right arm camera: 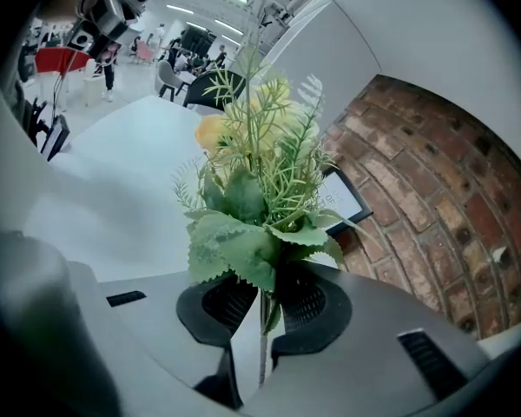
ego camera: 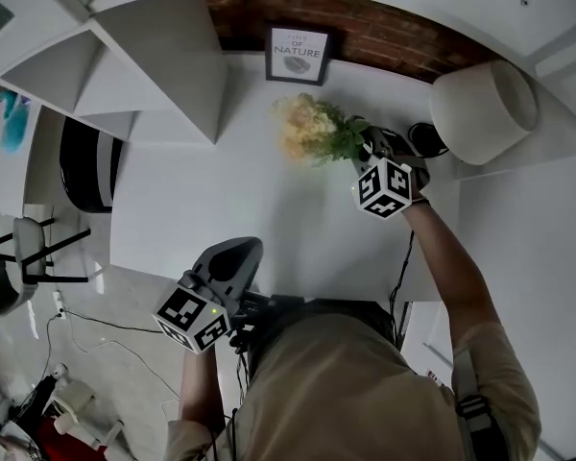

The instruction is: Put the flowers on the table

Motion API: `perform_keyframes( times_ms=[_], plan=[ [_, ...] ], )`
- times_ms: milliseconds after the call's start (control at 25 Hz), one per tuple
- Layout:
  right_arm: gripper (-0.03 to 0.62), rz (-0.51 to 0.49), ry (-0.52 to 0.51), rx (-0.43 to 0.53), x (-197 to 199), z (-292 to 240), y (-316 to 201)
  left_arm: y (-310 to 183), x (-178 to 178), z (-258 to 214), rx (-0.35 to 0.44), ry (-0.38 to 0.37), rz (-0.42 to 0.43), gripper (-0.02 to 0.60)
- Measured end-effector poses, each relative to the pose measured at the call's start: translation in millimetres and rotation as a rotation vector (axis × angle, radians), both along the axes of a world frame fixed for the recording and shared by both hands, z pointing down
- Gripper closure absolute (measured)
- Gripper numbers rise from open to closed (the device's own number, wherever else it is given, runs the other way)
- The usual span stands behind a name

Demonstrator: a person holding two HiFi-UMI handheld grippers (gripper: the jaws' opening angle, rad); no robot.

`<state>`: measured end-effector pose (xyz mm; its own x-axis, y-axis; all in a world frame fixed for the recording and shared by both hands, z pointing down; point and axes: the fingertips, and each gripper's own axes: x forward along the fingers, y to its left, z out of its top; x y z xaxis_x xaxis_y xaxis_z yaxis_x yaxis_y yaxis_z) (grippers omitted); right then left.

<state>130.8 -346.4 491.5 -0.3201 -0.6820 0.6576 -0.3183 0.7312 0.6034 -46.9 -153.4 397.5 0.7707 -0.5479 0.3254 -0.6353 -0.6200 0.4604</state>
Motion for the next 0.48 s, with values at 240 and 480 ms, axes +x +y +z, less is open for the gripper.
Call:
perform_keyframes(
  times_ms=[240, 480],
  plan=[
    [0.528, 0.004, 0.047, 0.001, 5, 19, -24, -4, 2, -2, -0.004, -0.028, -0.006, 0.572],
    [0.528, 0.029, 0.083, -0.007, 16, 33, -43, -6, -1, 2, -0.016, -0.041, -0.012, 0.572]
  ],
)
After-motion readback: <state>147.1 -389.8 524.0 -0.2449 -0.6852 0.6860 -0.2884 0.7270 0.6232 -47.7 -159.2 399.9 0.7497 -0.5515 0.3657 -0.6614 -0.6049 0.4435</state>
